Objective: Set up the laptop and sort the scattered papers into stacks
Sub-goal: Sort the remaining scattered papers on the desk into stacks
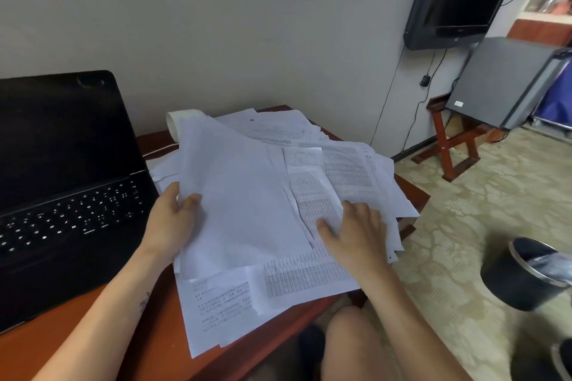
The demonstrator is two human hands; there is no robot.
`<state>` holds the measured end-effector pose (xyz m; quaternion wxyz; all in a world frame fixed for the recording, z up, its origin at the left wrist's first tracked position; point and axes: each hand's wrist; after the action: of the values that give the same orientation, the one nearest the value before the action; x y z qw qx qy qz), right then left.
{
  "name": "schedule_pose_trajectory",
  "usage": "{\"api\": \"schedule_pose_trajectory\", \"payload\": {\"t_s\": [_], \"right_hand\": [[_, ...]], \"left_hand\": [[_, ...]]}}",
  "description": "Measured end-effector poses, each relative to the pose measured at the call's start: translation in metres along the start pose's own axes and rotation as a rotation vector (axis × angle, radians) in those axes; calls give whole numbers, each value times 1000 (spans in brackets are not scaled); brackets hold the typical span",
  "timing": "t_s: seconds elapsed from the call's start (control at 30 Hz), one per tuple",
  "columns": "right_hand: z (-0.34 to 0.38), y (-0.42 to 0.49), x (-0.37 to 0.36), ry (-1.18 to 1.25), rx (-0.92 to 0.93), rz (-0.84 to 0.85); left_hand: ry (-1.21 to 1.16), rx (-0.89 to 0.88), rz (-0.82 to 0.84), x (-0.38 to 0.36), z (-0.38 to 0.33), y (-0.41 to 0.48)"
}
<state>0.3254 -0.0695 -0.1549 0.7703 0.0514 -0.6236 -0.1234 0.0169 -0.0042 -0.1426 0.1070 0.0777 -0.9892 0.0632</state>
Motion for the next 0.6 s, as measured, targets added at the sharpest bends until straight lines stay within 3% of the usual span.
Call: {"api": "schedule_pose_trajectory", "payload": {"t_s": [0.1,0.27,0.47,0.6], "right_hand": [[1,-17,11,-40,-118,83],[0,-5,18,154,-200,126],[-19,7,9,548,-133,135],[-32,11,14,745,-115,43]], "left_hand": [[-3,-52,-37,4,-1,0],[35,-100,-112,10,-4,-3],[54,-123,-172,24,1,-3],[33,-159,-206,31,-2,-1]]}}
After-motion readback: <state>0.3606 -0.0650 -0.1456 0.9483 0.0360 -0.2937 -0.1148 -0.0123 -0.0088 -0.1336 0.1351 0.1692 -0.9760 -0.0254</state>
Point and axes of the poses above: each hand's wrist, its own y-axis towards the middle knuckle, its own x-axis out of the back of the hand, z = x × y, and after that the axes turned 10 degrees about x, right-handed
